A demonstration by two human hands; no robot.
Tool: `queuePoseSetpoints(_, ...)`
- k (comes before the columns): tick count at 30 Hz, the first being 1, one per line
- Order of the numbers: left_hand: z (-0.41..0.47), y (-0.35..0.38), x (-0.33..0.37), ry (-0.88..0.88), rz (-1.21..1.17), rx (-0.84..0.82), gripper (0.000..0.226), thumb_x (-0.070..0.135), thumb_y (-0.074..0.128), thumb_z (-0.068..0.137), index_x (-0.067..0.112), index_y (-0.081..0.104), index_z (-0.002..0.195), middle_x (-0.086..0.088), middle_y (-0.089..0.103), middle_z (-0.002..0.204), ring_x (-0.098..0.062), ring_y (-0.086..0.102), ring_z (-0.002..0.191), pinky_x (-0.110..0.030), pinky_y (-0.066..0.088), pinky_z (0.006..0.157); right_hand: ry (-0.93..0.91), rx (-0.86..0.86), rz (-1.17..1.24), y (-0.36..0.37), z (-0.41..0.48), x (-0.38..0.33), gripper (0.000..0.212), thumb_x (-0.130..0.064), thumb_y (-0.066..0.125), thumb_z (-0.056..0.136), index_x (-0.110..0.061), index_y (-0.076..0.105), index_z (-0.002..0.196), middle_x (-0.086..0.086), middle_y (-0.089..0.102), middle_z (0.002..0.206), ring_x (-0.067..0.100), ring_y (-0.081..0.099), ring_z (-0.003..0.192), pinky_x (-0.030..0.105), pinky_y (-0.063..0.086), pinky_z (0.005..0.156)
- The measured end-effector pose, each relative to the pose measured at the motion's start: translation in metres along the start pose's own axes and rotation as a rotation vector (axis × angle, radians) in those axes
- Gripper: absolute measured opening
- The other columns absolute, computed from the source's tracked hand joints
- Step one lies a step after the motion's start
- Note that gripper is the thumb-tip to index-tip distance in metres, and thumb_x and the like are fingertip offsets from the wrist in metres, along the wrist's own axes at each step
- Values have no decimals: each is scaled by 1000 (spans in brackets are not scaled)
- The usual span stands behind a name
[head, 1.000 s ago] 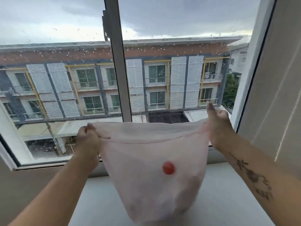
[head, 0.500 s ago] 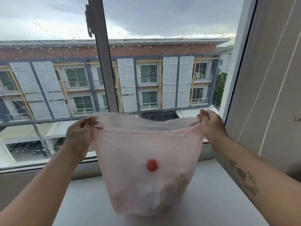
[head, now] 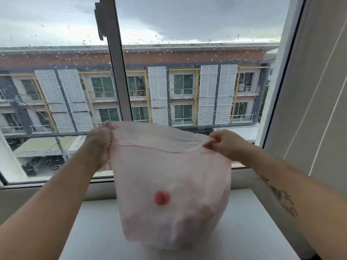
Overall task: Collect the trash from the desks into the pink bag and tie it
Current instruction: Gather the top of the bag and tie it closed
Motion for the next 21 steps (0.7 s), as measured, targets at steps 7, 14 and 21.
queuePoseSetpoints(7,-20,13,-2,497,1048,-376,129,66,87,40,39,12,141,-6,32,136,-22,35,125,-32,33,106,183,251,142,-9,8,15,17,-22,43,97,-22,59,94,5,62,97,25,60,85,29,47,58)
queuePoseSetpoints(14,-24,0,-13,872,1408,-563,104,99,52,39,60,29,132,-1,31,107,-17,31,104,-39,34,98,268,431,221,-11,14,26,21,-21,37,100,-13,56,98,13,64,99,25,63,74,22,45,42)
queuePoseSetpoints(21,-21,-33,-30,1101,1749,-717,55,84,61,57,33,58,76,13,31,91,-11,33,86,-26,33,68,387,440,470,-13,15,38,17,-15,39,100,-14,54,109,20,66,103,29,62,60,46,60,57)
Point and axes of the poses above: each hand's wrist, its own z-axis towards the middle knuckle, its own y-axis out of the palm, x = y × z, the point moved 4 cm from there along z, towards the middle knuckle
